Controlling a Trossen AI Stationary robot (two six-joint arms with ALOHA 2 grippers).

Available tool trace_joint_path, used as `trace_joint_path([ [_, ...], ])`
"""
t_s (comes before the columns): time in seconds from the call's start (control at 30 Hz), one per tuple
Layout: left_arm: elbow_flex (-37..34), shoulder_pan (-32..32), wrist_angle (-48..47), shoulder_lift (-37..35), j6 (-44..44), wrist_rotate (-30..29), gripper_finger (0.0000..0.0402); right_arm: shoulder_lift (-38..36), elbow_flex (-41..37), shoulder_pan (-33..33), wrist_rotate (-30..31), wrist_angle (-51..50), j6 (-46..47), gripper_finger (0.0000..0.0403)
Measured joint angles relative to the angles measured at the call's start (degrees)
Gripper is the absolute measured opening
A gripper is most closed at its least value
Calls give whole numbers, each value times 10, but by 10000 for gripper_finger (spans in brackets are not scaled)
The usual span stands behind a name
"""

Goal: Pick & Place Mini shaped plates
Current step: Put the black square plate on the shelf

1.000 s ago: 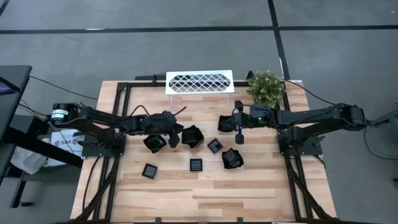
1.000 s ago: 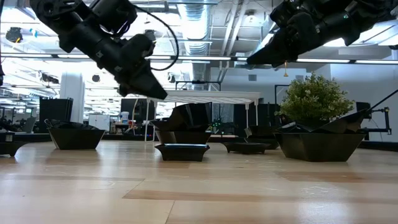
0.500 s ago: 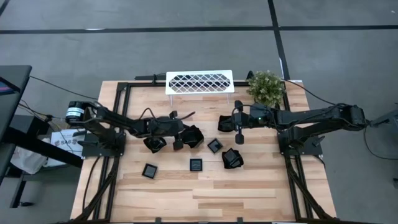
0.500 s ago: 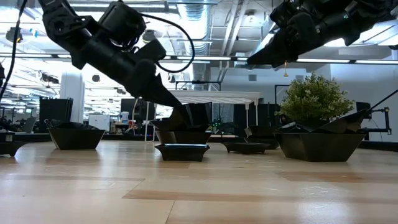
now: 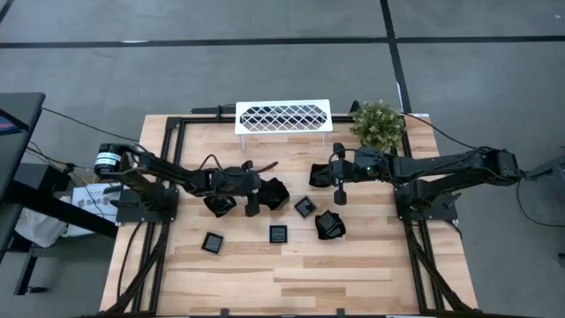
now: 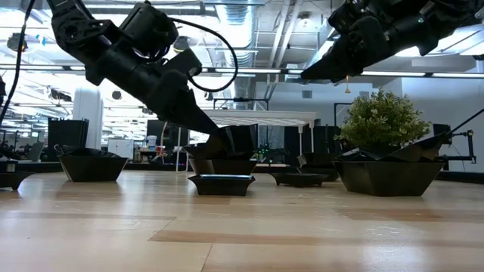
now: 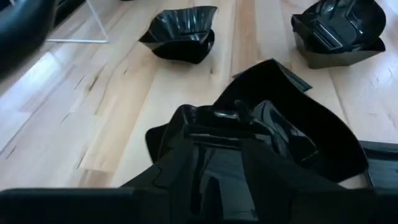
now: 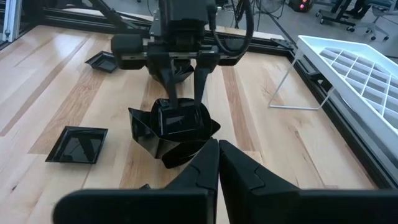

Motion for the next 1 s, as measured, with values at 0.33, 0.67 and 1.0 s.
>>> trace_joint_path([
  [0.33, 0, 0, -2, 14, 15, -54, 146, 0, 0, 0, 0, -4, 0, 6],
  [0.67, 0, 0, -11, 14, 15, -6, 144, 0, 0, 0, 0, -4, 0, 6],
  [1.0, 0, 0, -11, 14, 15, -6, 144, 0, 0, 0, 0, -4, 0, 6],
])
